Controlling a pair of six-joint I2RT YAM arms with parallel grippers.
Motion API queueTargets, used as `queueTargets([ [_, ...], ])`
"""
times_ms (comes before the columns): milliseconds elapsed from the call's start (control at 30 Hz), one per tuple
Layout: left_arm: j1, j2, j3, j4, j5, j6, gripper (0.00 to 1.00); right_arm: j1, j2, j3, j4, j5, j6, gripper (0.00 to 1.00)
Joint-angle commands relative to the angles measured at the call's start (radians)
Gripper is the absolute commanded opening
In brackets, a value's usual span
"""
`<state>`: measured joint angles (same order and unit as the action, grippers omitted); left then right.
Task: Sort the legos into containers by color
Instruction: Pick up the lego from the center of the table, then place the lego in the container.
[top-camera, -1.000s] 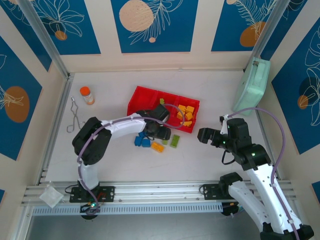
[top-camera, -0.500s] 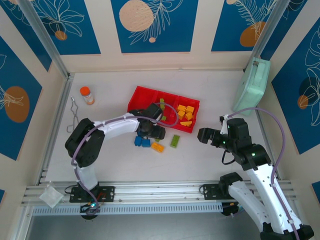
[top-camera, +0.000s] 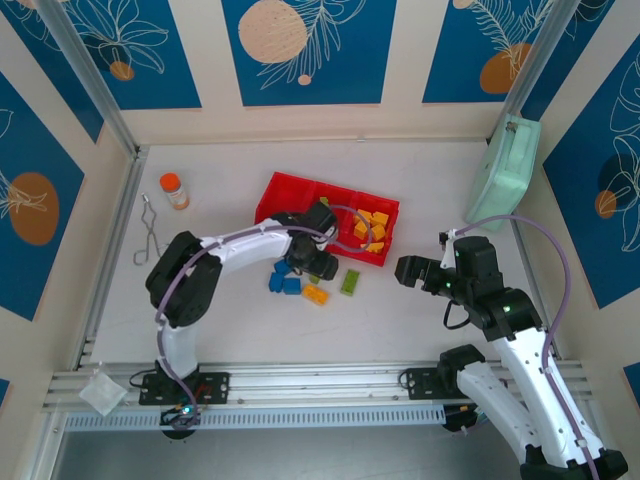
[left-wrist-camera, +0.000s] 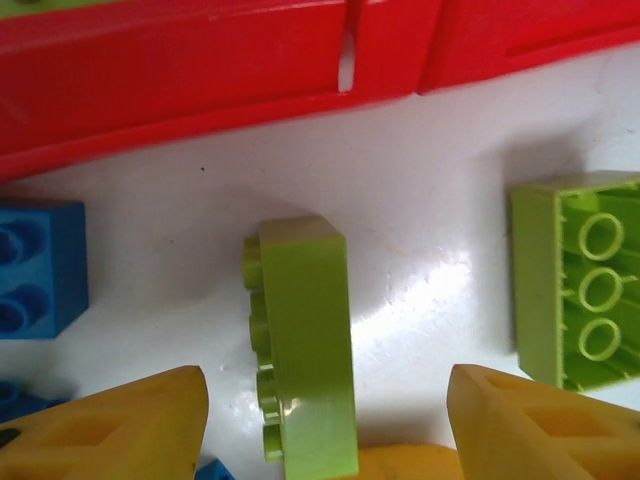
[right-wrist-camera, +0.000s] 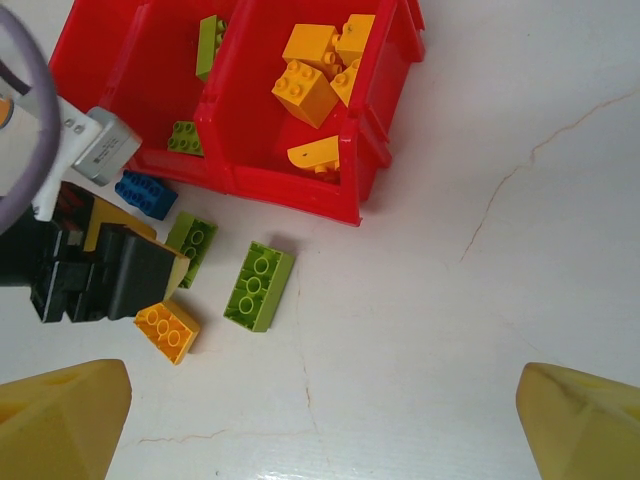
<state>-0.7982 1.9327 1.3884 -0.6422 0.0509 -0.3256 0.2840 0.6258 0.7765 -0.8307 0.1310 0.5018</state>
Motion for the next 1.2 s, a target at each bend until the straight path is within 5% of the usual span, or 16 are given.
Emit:
queueTargets([
  [0, -0.012, 0.050, 0.052, -0.077, -0.053, 0.039, 0.61, 0.006, -0.008, -0.006, 0.002, 0.001, -0.002, 0.99],
  [300, -0.014, 0.097, 0.075, -0.052, -0.051, 0.014, 0.41, 0.005, -0.009, -0.007, 0.001, 0.008, 0.000, 0.99],
  [567, -0.017, -0.060, -0.016, 0.014, -0.155, -0.020, 0.16, 0.005, -0.011, -0.007, 0.002, 0.002, -0.001, 0.99],
  [833, -0.002, -0.193, 0.043, 0.033, -0.251, -0.049, 0.16, 0.007, -0.031, -0.016, 0.018, -0.014, 0.001, 0.99],
  [1167, 0.113, 0.114, 0.486, -0.021, -0.197, -0.085, 0.17, 0.028, -0.039, -0.010, 0.008, -0.002, -0.002, 0.99],
])
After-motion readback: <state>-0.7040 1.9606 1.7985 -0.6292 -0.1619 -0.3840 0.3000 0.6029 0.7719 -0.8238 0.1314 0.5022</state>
